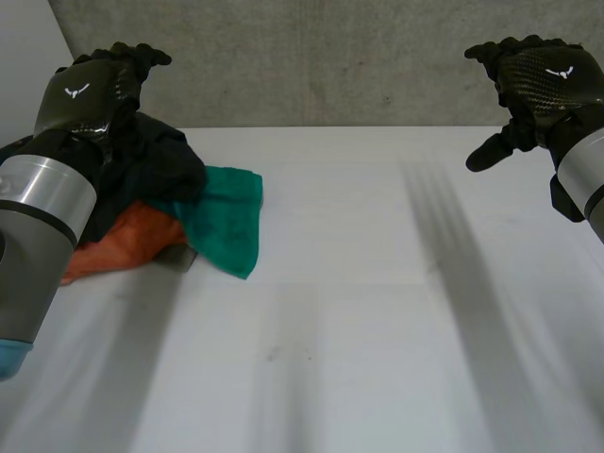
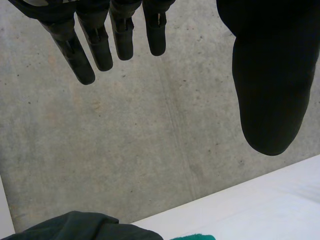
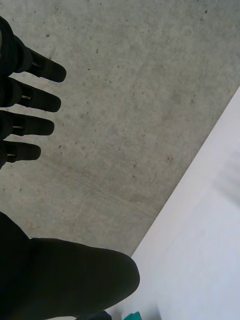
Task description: Fold the laundry.
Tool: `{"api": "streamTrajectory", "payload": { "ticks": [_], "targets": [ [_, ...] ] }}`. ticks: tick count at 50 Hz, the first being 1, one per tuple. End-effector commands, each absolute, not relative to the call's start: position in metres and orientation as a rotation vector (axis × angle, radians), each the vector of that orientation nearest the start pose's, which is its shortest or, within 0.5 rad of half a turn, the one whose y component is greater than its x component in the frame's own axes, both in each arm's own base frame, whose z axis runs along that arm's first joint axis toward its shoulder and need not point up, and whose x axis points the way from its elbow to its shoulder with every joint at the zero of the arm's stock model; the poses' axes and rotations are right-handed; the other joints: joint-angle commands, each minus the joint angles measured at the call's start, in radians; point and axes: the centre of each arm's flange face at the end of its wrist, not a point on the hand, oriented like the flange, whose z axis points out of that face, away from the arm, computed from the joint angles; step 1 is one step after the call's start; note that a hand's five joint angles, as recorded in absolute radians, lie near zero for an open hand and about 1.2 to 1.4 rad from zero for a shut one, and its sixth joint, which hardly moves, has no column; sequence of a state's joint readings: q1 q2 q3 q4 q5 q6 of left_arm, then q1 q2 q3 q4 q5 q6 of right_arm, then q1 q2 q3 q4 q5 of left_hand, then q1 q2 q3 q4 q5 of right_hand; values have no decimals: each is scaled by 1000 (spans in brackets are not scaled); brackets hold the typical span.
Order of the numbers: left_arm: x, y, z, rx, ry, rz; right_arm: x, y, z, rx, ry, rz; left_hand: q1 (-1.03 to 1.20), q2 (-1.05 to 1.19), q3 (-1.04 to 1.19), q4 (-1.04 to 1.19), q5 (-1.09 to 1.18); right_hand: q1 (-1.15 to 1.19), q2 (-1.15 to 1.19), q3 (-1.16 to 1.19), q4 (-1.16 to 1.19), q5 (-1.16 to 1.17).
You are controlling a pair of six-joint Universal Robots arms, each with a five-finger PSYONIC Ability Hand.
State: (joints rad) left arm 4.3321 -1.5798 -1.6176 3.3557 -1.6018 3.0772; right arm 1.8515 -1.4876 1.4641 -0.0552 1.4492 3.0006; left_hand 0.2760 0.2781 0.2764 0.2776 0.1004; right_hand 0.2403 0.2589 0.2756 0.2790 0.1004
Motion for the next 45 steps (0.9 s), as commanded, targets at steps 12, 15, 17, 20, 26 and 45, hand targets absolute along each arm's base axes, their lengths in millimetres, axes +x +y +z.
{"api": "streamTrajectory", "payload": {
  "ticks": [12, 15, 17, 20, 26, 45],
  "targets": [
    [-241, -260, 304, 332, 2265, -2569, 228, -279, 320, -556, 1945, -2159, -102, -104, -102, -103, -100, -66, -84, -101, -104, -100],
    [-242, -282, 296, 374, 2202, -2527, 228, -278, 319, -558, 1950, -2155, -102, -104, -102, -103, -100, -66, -84, -101, -104, -100],
    [-239, -299, 287, 413, 2148, -2475, 229, -278, 319, -561, 1948, -2153, -102, -104, -102, -103, -100, -66, -84, -101, -104, -100],
    [-233, -331, 265, 513, 2040, -2356, 229, -278, 319, -564, 1946, -2152, -102, -104, -102, -103, -100, -66, -84, -101, -104, -100],
    [-214, -396, 225, 641, 1776, -2168, 229, -277, 314, -571, 1958, -2137, -102, -104, -102, -103, -100, -66, -84, -101, -104, -100],
    [-183, -466, 200, 575, 1620, -2115, 232, -285, 289, -636, 2044, -2079, 1120, 1118, 1120, 1119, 1121, -66, -84, -101, -104, -100]
  ]
}}
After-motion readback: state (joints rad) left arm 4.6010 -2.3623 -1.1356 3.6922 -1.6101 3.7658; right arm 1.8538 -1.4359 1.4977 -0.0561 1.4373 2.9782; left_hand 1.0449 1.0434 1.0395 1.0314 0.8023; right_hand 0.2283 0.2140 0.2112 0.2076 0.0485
